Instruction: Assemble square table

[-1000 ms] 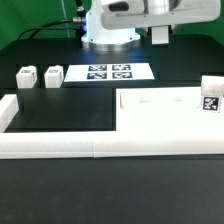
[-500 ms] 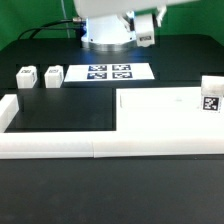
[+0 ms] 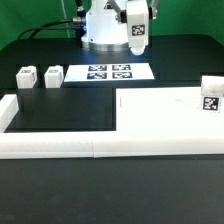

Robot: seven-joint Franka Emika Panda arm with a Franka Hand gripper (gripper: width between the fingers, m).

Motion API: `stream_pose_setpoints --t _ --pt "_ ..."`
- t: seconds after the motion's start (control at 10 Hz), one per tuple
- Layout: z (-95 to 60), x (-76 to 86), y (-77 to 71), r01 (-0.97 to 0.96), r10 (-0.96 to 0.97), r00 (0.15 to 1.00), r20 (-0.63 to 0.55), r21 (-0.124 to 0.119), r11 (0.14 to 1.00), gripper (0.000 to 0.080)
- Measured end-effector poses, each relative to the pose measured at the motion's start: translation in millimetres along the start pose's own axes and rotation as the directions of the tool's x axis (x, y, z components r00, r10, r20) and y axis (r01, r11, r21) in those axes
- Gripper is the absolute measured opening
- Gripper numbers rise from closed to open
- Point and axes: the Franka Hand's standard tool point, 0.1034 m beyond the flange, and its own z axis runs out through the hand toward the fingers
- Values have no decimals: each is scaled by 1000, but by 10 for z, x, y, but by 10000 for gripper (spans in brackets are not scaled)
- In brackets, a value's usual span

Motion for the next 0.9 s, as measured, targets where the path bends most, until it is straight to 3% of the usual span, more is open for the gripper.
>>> stream_pose_setpoints --t 0.1,0.2,0.3,0.4,0.6,0.7,0.8,0.9 --pt "71 105 84 32 -33 999 -39 -38 999 290" --pt "-5 370 172 67 -74 989 -127 -61 996 290" --pt "-48 727 266 105 -129 960 -250 -108 989 290" --pt "-40 928 283 78 -125 912 -391 -134 988 290" --pt "-85 889 439 70 -186 811 -555 -223 972 290" --pt "-8 848 463 59 -191 788 -585 -236 970 290" --pt "257 742 310 87 -194 816 -544 -215 973 290" --pt "292 758 316 88 -189 823 -536 -208 974 290"
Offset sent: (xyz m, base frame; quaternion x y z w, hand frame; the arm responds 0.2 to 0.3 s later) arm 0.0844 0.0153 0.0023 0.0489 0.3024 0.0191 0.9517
